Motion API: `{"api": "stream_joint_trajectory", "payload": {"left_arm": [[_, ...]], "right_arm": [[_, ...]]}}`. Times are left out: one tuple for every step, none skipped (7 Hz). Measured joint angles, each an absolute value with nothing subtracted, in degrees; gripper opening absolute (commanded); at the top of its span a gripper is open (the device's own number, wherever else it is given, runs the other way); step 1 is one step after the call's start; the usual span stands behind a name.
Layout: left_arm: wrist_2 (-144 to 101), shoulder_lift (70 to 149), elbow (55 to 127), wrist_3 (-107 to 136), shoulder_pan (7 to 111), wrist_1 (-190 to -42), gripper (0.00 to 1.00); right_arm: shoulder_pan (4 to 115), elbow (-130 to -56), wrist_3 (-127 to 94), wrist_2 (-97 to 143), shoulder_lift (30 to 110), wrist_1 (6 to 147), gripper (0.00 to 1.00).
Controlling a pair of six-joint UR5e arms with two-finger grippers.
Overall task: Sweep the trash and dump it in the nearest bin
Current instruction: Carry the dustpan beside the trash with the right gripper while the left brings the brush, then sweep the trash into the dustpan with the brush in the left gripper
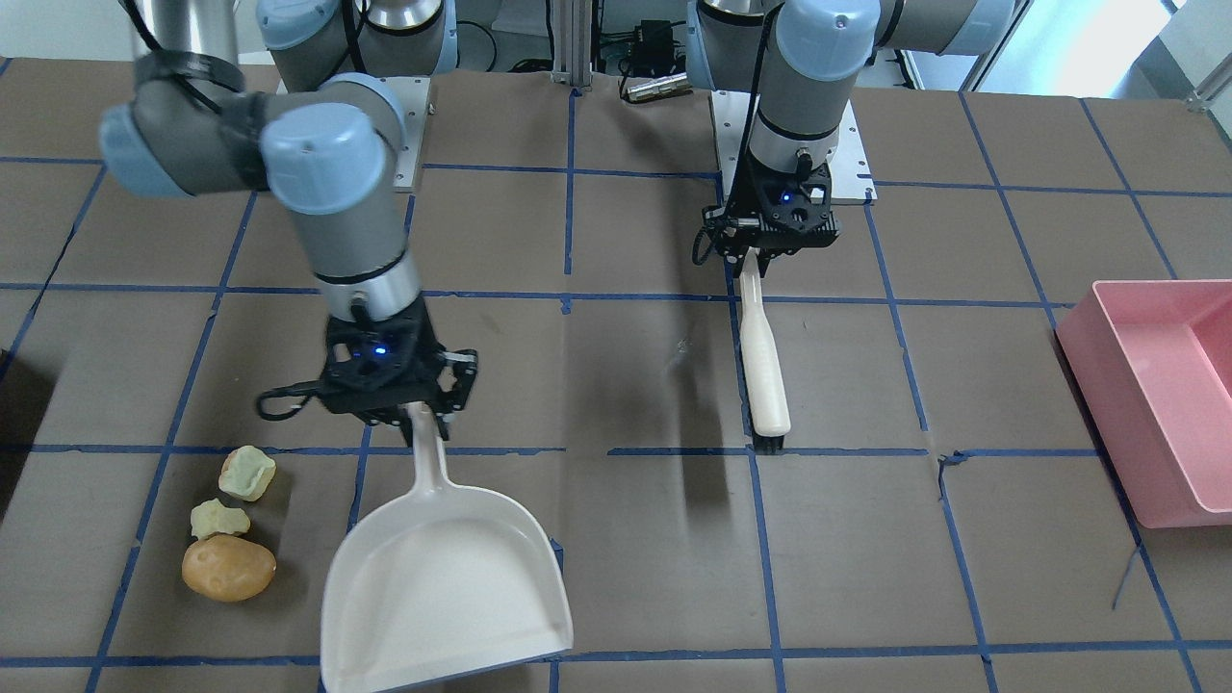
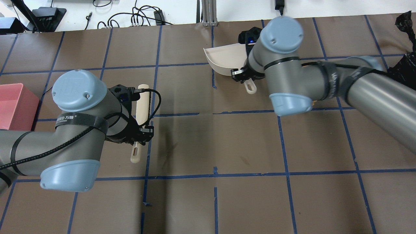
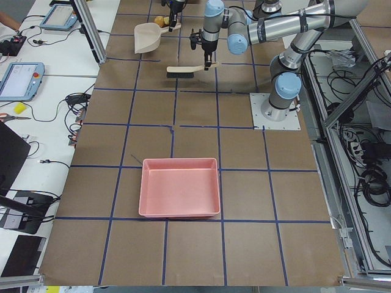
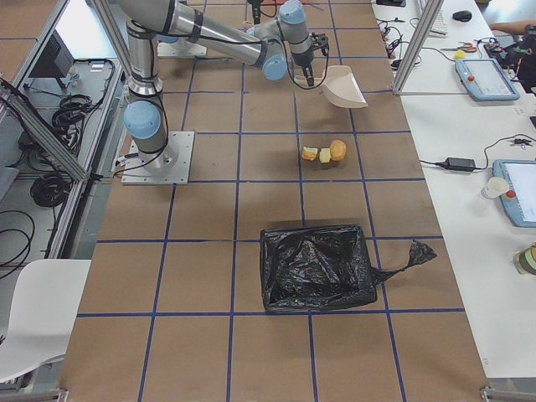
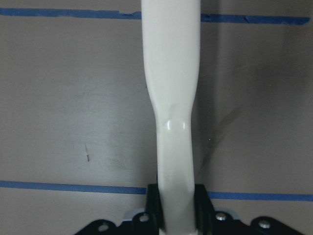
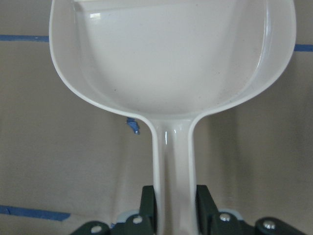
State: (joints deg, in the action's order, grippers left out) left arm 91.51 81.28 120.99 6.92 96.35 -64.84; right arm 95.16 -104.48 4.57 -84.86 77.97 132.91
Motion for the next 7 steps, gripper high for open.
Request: {"api": "stream_joint_trajectory", "payload": {"left_arm": [[91.8,84.6,116.5,9.3,100.4,-65.9,0.00],[92.0,89.8,110.5,13.2,105.3,-66.6,0.00],[92.1,96.1,103.3,16.8,110.2,-66.9,0.00],[91.8,102.8,95.8,20.0,114.3,-67.0,0.00],[90.9,108.5,89.6,22.7,117.2,-66.8,0.00],[89.7,113.3,84.7,24.9,119.5,-66.4,0.00],[89.1,117.4,80.5,26.4,121.3,-66.2,0.00]], "right_arm": [[89.5,-103.0,13.0,-83.5,82.0,123.7,0.00],[85.5,-101.1,19.8,-83.0,85.3,115.8,0.00],[81.2,-99.5,27.2,-82.9,87.2,109.6,0.00],[75.3,-98.5,36.1,-82.6,87.9,105.3,0.00],[69.6,-97.9,46.8,-82.6,88.0,103.0,0.00],[64.1,-96.9,58.6,-82.9,87.2,102.0,0.00],[58.9,-95.1,70.4,-83.0,84.9,101.6,0.00]]}}
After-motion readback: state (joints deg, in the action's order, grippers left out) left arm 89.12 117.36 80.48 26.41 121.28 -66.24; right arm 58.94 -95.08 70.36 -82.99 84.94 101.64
